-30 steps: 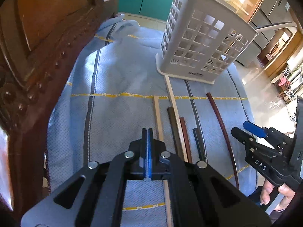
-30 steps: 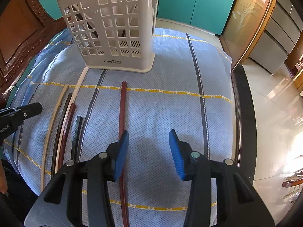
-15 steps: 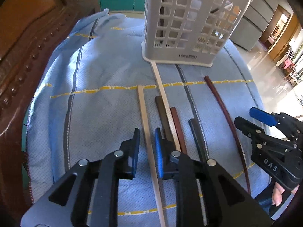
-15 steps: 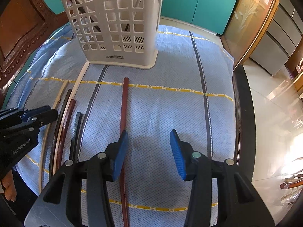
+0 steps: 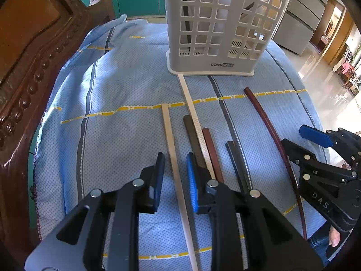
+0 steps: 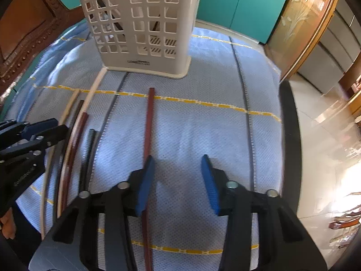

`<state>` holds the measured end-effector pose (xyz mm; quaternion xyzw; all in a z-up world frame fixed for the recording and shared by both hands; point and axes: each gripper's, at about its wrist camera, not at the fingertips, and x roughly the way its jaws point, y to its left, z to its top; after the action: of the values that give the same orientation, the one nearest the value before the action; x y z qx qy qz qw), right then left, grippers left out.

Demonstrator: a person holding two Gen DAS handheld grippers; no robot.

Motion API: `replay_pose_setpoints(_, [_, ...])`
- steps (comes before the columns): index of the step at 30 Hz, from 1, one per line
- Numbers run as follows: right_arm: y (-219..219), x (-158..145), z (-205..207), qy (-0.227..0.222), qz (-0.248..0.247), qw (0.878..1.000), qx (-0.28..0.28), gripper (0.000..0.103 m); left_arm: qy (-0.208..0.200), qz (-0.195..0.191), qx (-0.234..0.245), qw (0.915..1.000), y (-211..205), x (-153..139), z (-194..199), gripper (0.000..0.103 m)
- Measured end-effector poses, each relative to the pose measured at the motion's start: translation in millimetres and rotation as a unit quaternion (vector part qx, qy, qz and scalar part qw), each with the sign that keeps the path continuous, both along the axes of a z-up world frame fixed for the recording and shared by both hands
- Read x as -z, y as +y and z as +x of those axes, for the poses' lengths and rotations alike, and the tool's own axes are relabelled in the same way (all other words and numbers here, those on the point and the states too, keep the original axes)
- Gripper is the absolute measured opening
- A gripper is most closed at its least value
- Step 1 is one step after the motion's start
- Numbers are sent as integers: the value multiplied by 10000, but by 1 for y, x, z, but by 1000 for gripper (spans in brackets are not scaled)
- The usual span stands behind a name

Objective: Organize utensils
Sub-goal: 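Close the right tool on a reddish-brown chopstick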

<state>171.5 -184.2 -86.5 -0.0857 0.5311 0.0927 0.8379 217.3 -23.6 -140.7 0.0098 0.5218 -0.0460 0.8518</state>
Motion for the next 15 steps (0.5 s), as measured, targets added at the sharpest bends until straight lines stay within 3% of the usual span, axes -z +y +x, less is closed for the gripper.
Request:
replay_pose_setpoints(1, [0, 0, 0, 45, 98, 9999, -19, 22, 1, -1, 0, 10000, 1, 0, 0, 22])
replay_pose_setpoints(4, [0, 0, 0, 87, 189, 9998, -80, 6, 3, -3, 1, 10000, 0, 0, -1, 22])
replay_pose_setpoints(9, [2, -1, 1, 87, 262, 9996, -50, 1, 1, -4, -4, 10000, 1, 0, 0, 22])
replay_pose_setpoints(15, [-11, -11, 3, -117, 294, 9994, 161, 1, -2, 3, 1, 10000, 1, 0, -1, 22])
